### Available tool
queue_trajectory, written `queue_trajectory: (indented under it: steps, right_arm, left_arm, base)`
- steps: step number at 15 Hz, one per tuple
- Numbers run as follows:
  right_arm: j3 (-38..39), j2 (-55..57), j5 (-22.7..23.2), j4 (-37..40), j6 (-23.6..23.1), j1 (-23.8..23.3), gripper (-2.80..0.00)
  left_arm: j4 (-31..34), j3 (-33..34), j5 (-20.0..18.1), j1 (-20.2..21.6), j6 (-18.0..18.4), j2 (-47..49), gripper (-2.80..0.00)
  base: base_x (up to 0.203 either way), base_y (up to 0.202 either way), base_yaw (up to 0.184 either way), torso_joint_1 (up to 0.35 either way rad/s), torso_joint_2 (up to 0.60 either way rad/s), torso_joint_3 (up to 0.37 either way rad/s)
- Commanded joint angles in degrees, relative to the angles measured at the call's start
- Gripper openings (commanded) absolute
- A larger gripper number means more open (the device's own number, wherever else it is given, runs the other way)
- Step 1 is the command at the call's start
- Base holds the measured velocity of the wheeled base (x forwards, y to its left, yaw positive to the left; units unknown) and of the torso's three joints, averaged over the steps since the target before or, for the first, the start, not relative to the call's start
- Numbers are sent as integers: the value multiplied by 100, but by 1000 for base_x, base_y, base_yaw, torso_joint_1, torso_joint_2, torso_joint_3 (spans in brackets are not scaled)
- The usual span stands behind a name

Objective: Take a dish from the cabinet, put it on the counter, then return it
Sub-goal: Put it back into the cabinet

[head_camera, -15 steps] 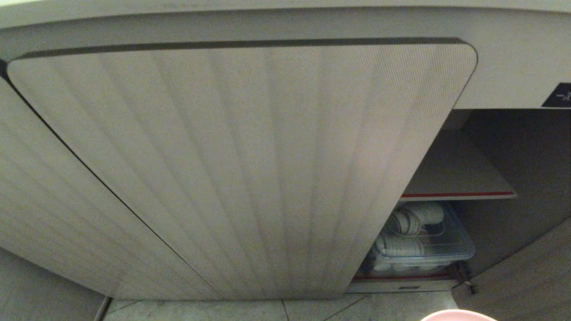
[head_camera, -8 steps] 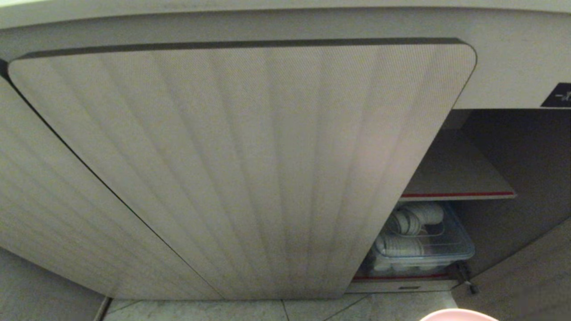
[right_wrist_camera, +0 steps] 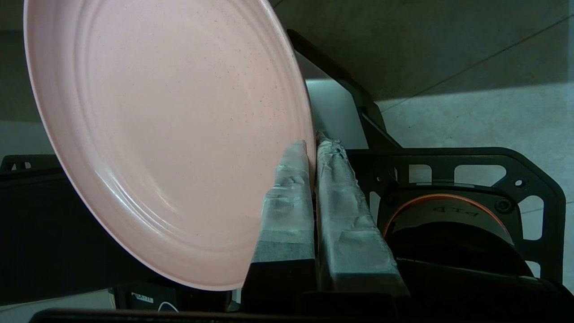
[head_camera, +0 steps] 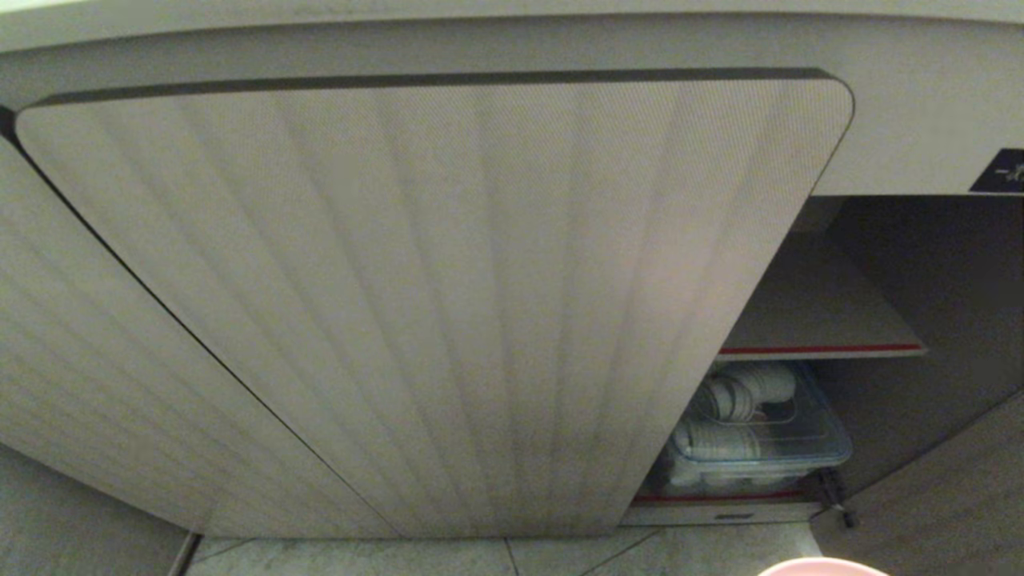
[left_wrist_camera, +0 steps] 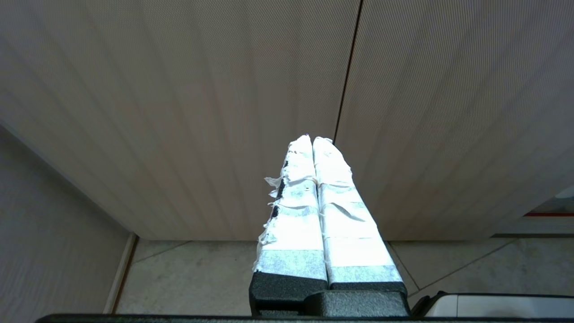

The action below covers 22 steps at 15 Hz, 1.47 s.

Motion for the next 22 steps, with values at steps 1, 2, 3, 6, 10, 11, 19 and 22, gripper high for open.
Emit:
queue_trajectory:
  steps: [1, 2, 3, 6, 10, 11, 19, 22]
  right_arm:
    - [-23, 14, 4, -1, 7, -1, -280]
    - [-23, 14, -5, -1, 7, -3, -280]
    - [-29, 20, -14, -10, 16, -21, -280]
    - [-39, 34, -17, -140, 45, -36, -280]
    - [-23, 147, -39, -259, 28, -61, -280]
    - [-30, 203, -67, -264, 33, -79, -280]
    - [-242, 588, -119, -264, 51, -255, -280]
    - [-306, 784, -111, -265, 51, -331, -280]
  left_arm:
    - [-3, 0, 0, 0, -5, -2, -280]
    - [-2, 0, 0, 0, -6, -2, -280]
    - [-2, 0, 0, 0, -2, -2, -280]
    - [-2, 0, 0, 0, 3, -2, -280]
    - [-6, 0, 0, 0, -6, -2, -280]
    - [-2, 0, 0, 0, 2, -2, -280]
    - [-2, 0, 0, 0, -1, -2, -280]
    - [-2, 0, 0, 0, 1, -2, -280]
  base:
    - [0, 0, 0, 0, 0, 0]
    - [0, 0, 0, 0, 0, 0]
    - [0, 0, 0, 0, 0, 0]
    - [0, 0, 0, 0, 0, 0]
    - [0, 0, 0, 0, 0, 0]
    - [0, 0, 0, 0, 0, 0]
    - [0, 0, 0, 0, 0, 0]
    - [0, 0, 0, 0, 0, 0]
